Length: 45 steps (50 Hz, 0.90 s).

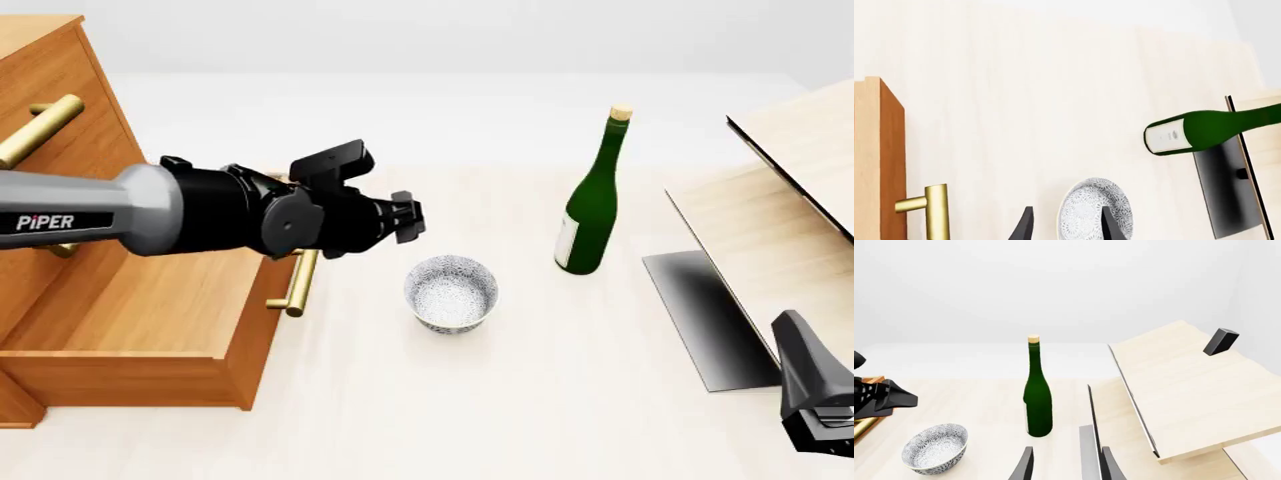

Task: Put the bowl in the bottom drawer of the cabinet and close it.

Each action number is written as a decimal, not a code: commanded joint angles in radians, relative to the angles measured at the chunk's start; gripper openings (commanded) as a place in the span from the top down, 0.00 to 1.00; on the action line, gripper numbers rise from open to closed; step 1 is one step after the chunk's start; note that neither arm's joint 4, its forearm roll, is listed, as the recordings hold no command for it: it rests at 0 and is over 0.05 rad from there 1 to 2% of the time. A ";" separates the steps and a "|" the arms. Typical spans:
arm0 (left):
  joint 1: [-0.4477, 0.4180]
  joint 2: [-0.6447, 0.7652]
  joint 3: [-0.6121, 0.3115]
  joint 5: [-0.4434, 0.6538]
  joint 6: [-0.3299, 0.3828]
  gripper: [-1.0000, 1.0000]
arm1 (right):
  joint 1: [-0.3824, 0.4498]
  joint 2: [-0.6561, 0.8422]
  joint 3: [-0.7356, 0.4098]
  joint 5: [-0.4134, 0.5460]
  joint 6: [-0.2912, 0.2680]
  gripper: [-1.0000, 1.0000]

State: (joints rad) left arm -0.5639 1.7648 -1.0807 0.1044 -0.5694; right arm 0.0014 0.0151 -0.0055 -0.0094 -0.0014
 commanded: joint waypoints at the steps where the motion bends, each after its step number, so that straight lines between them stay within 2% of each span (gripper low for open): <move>1: 0.035 0.029 0.042 -0.030 -0.027 0.00 | 0.000 0.000 0.000 0.000 0.000 0.00; 45: -0.009 0.125 0.061 -0.095 -0.092 0.00 | 0.000 0.000 0.000 0.000 0.000 0.00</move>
State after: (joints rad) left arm -0.6095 1.8883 -1.0660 0.0267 -0.6405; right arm 0.0014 0.0151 -0.0055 -0.0094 -0.0014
